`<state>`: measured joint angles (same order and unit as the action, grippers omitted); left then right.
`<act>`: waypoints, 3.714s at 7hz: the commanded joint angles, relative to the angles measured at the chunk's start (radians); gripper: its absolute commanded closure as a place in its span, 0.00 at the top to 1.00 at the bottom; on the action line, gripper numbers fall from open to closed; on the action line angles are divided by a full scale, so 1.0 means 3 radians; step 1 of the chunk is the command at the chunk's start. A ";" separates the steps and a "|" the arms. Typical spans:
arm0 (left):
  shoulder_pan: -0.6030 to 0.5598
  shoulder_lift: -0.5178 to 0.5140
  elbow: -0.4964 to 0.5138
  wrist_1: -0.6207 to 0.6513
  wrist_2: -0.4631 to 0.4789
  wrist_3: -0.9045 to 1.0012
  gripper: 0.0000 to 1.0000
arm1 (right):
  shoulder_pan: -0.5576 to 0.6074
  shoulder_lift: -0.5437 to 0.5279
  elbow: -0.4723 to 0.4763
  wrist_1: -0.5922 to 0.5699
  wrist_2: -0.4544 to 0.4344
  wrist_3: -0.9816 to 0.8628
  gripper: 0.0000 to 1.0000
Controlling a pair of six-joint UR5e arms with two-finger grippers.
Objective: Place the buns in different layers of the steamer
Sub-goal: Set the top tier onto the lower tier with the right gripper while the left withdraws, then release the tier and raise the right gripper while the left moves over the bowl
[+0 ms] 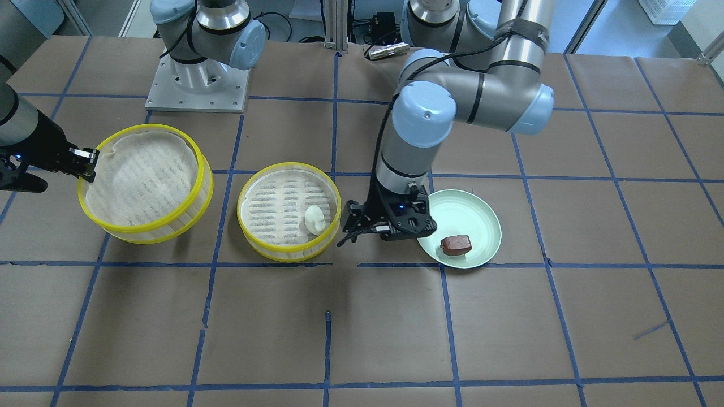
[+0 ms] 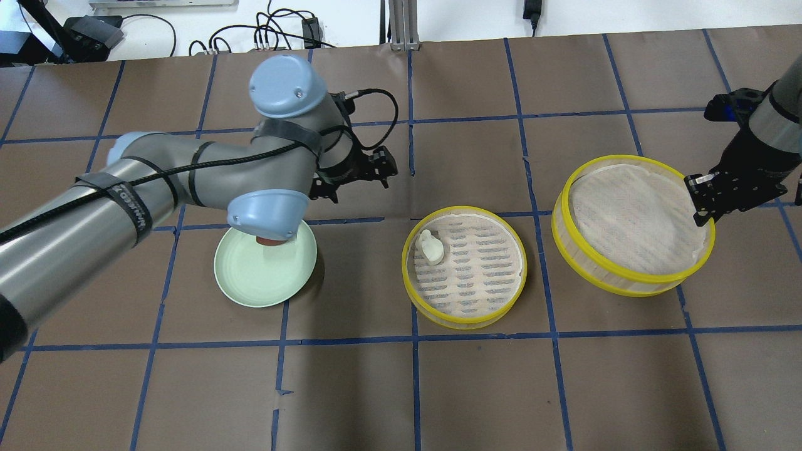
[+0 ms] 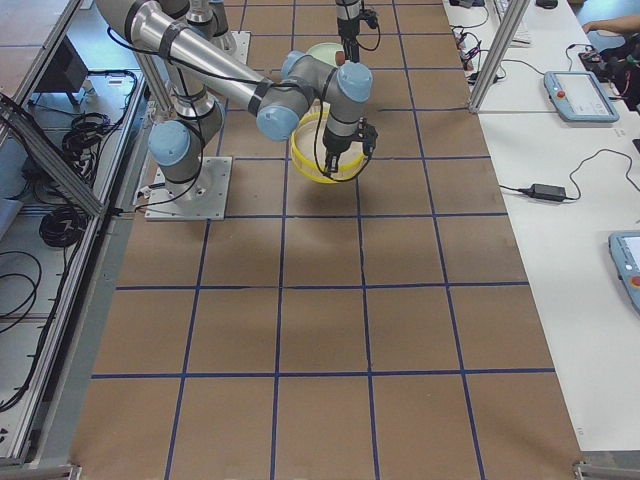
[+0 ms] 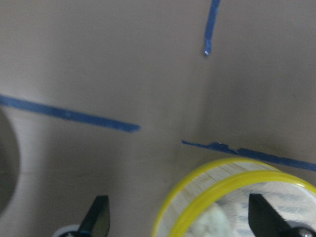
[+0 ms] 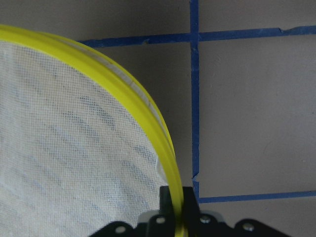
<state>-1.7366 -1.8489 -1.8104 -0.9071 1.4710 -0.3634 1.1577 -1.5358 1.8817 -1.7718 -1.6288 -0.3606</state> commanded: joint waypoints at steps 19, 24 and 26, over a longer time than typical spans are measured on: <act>0.0573 0.0906 0.0702 -0.2274 0.0501 0.1181 1.00 | 0.1766 0.0287 0.0293 -0.0741 0.0040 0.1335 0.06; 0.0573 0.0912 0.0697 -0.2258 0.0496 0.1181 1.00 | 0.1766 0.0292 0.0339 -0.0716 0.0035 0.1299 0.99; 0.0573 0.0906 0.0691 -0.2253 0.0491 0.1165 1.00 | 0.1730 0.0242 0.0106 -0.0665 0.0035 0.1289 1.00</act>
<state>-1.5646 -1.5755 -1.6019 -1.5843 1.6196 -0.0110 1.6842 -1.4529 1.9610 -1.9838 -1.6177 0.0276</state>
